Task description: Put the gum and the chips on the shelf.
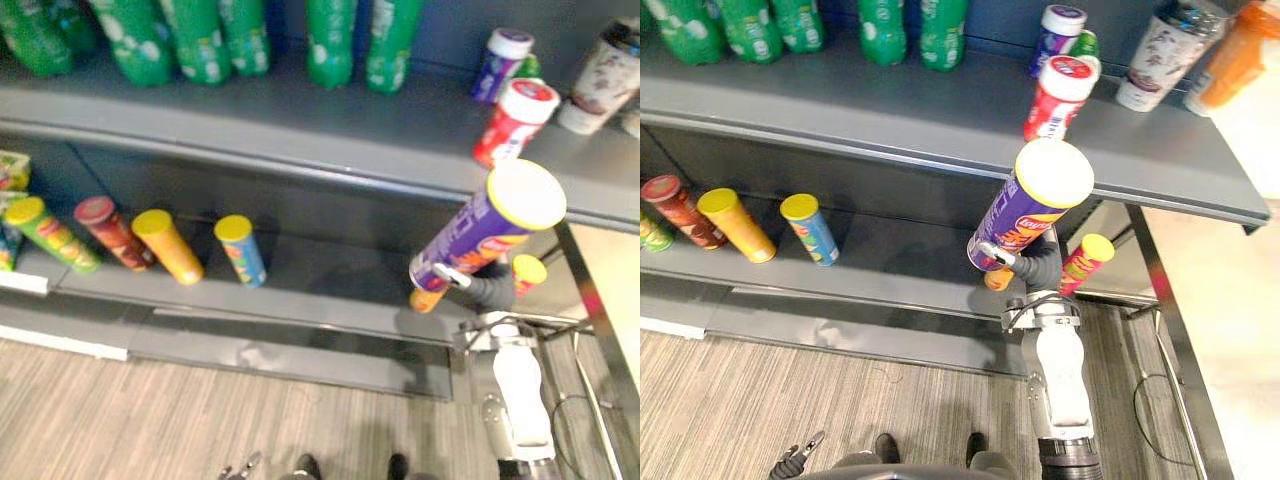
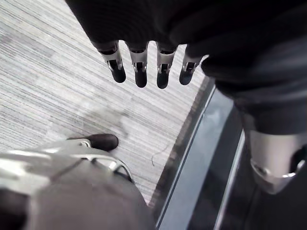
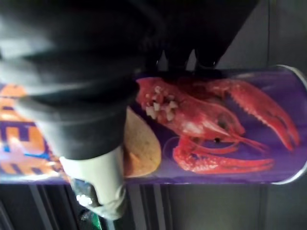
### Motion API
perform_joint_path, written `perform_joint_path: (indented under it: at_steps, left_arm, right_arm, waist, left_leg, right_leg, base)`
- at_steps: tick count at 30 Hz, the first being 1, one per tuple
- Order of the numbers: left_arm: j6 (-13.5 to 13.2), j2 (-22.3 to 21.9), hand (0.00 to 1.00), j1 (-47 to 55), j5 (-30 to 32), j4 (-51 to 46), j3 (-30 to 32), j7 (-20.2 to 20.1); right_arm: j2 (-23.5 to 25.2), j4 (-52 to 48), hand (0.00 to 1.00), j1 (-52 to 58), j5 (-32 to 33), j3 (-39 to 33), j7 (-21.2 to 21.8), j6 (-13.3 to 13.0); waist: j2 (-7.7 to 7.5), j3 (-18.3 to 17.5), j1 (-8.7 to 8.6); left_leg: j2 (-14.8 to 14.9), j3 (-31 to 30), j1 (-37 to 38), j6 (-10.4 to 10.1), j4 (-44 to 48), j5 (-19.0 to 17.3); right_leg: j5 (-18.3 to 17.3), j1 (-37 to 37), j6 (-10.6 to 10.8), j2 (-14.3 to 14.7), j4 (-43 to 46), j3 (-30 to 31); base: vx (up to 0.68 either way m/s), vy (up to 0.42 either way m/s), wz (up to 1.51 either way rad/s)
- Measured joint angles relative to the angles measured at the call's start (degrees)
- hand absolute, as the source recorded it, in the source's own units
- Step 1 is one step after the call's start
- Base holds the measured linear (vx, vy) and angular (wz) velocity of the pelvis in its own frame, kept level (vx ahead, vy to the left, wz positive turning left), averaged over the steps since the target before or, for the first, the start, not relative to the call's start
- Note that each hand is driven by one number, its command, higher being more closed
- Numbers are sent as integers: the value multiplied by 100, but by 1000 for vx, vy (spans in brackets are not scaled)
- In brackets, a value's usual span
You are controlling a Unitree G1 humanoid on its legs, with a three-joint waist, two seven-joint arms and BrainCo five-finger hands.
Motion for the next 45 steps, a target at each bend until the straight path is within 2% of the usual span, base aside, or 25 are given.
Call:
perform_joint_path:
  at_steps: [6, 10, 13, 18, 21, 24, 25, 27, 28, 29, 31, 33, 35, 36, 37, 38, 39, 42, 43, 44, 45]
  left_arm:
    - [-15, -22, 0, -89, 38, 0, -1, 40]
    - [-14, -23, 0, -84, 46, 6, -68, 61]
    - [-16, -27, 0, -238, 55, 17, -192, 104]
    - [-23, -78, 0, -512, 53, 49, -777, 302]
    - [-31, -90, 0, -644, 45, -123, -1077, 440]
    - [-117, -99, 0, -683, -3, -749, -1464, 537]
    - [-187, -114, 0, -728, -16, -1027, -1645, 599]
    - [-249, -128, 0, -843, -64, -1484, -1810, 714]
    - [-290, -114, 0, -912, -67, -1775, -1913, 803]
    - [-298, -112, 0, -933, -68, -1905, -1944, 844]
    - [-353, -100, 0, -1030, -76, -2264, -2122, 942]
    - [-406, -99, 0, -1158, -78, -2543, -2319, 980]
    - [-424, -93, 0, -1207, -192, -2837, -2355, 1084]
    - [-447, -79, 0, -1324, -272, -2976, -2364, 1128]
    - [-486, -85, 0, -1391, -284, -3001, -2358, 1167]
    - [-488, -86, 0, -1383, -284, -3020, -2362, 1170]
    - [-483, -87, 0, -1451, -298, -3169, -2351, 1179]
    - [-493, -85, 0, -1404, -511, -3599, -2339, 1197]
    - [-492, -85, 0, -1394, -512, -3662, -2332, 1200]
    - [-491, -101, 0, -1482, -514, -3758, -2298, 1202]
    - [-502, -126, 0, -1416, -517, -3838, -2271, 1206]
  right_arm:
    - [-68, -51, 100, 453, 171, 280, 48, 0]
    - [-176, -51, 100, 570, 187, 785, 191, -1]
    - [-287, 8, 100, 594, 199, 1267, 380, -1]
    - [-311, 1059, 100, 301, 185, 2240, 409, 11]
    - [-315, 1392, 100, 115, 171, 2444, 370, 32]
    - [-309, 1648, 100, -321, 126, 2590, 131, 30]
    - [-307, 1749, 100, -548, -20, 2579, -40, 25]
    - [-272, 1852, 100, -897, -326, 2564, -312, 24]
    - [-180, 2022, 100, -1252, -578, 2520, -561, 16]
    - [-143, 2111, 100, -1405, -690, 2482, -652, 13]
    - [-15, 2429, 100, -1848, -1031, 2312, -948, 10]
    - [63, 2798, 100, -2344, -1433, 1932, -1387, 16]
    - [117, 3108, 100, -2806, -1677, 1524, -1695, 22]
    - [135, 3359, 100, -3169, -1731, 1207, -1884, 28]
    - [130, 3532, 100, -3459, -1853, 976, -2052, 56]
    - [124, 3591, 100, -3605, -1884, 835, -2144, 101]
    - [115, 3566, 100, -3819, -1890, 432, -2393, 163]
    - [114, 3561, 100, -4147, -1888, 30, -2718, 207]
    - [115, 3558, 100, -4209, -1888, 0, -2758, 208]
    - [122, 3539, 100, -4355, -1886, -108, -2789, 216]
    - [126, 3508, 100, -4433, -1883, -128, -2808, 221]
  waist:
    - [15, -79, -65]
    - [45, -207, -170]
    - [68, -259, -182]
    - [89, -302, -147]
    - [123, -293, -139]
    - [220, -174, -107]
    - [302, -63, -53]
    - [353, 179, 44]
    - [409, 375, 78]
    - [431, 451, 83]
    - [509, 650, 122]
    - [622, 924, 331]
    - [678, 1073, 346]
    - [671, 1144, 350]
    - [717, 1263, 404]
    - [788, 1328, 470]
    - [847, 1444, 485]
    - [915, 1548, 583]
    - [911, 1563, 604]
    - [790, 1627, 582]
    - [801, 1659, 643]
  left_leg:
    - [-13, 109, 63, -85, -308, 158]
    - [13, 35, 17, -95, -348, 213]
    - [4, -109, -82, -76, -357, 277]
    - [-6, -345, -253, -59, -368, 471]
    - [-10, -562, -467, -87, -368, 559]
    - [15, -864, -793, -58, -366, 745]
    - [27, -975, -910, -67, -365, 826]
    - [-12, -1092, -1079, -81, -364, 888]
    - [-45, -1214, -1257, -100, -363, 966]
    - [-44, -1234, -1340, -128, -363, 985]
    - [-50, -1297, -1590, -161, -352, 1010]
    - [-62, -1374, -1844, -220, -325, 1085]
    - [-120, -1425, -2099, -245, -325, 1071]
    - [-195, -1471, -2365, -222, -110, 1082]
    - [-211, -1606, -2583, -37, 414, 1181]
    - [-202, -1631, -2616, 2, 481, 1194]
    - [-309, -1628, -2744, 47, 542, 1178]
    - [-438, -1603, -2886, 25, 440, 1161]
    - [-460, -1550, -2899, -81, 409, 1084]
    - [-507, -1361, -3111, 99, 841, 934]
    - [-429, -1404, -3305, 384, 1523, 946]
  right_leg:
    - [29, -29, 18, 65, -205, 89]
    - [29, -33, 18, 84, -236, 13]
    - [29, -34, 18, 69, -288, -115]
    - [28, -80, 18, 57, -286, -387]
    - [28, -181, 18, 27, -272, -548]
    - [26, -452, 14, 28, -62, -784]
    - [20, -588, 4, 23, 84, -879]
    - [-95, -744, -147, -36, 252, -1006]
    - [-269, -891, -203, -85, 358, -1163]
    - [-308, -986, -187, -102, 436, -1219]
    - [-372, -1261, -184, -180, 634, -1384]
    - [-378, -1541, -193, -251, 902, -1524]
    - [-394, -1807, -218, -375, 1077, -1663]
    - [-401, -2011, -225, -518, 1163, -1727]
    - [-439, -2164, -187, -601, 1391, -1733]
    - [-467, -2232, -179, -637, 1586, -1758]
    - [-508, -2415, -148, -814, 1830, -1765]
    - [-549, -2649, -141, -1006, 2076, -1832]
    - [-582, -2682, -141, -1047, 2061, -1839]
    - [-613, -2786, -86, -1270, 2046, -1848]
    - [-621, -2873, -34, -1300, 2262, -1889]
  base:
    - [-15, -75, -13]
    - [-26, -74, 8]
    - [-53, -60, 24]
    - [-82, -55, 25]
    - [-89, -20, 35]
    - [-132, -18, 49]
    - [-150, 0, 46]
    - [-196, -1, 52]
    - [-167, -15, 54]
    - [-174, -28, 66]
    - [-156, -21, 48]
    - [-147, -25, 35]
    - [-158, -7, 49]
    - [-155, 25, 46]
    - [-104, 26, 16]
    - [-82, 40, 17]
    - [-73, 40, 21]
    - [-56, 39, 31]
    - [-28, 14, 38]
    - [0, 5, 31]
    - [58, -48, 32]
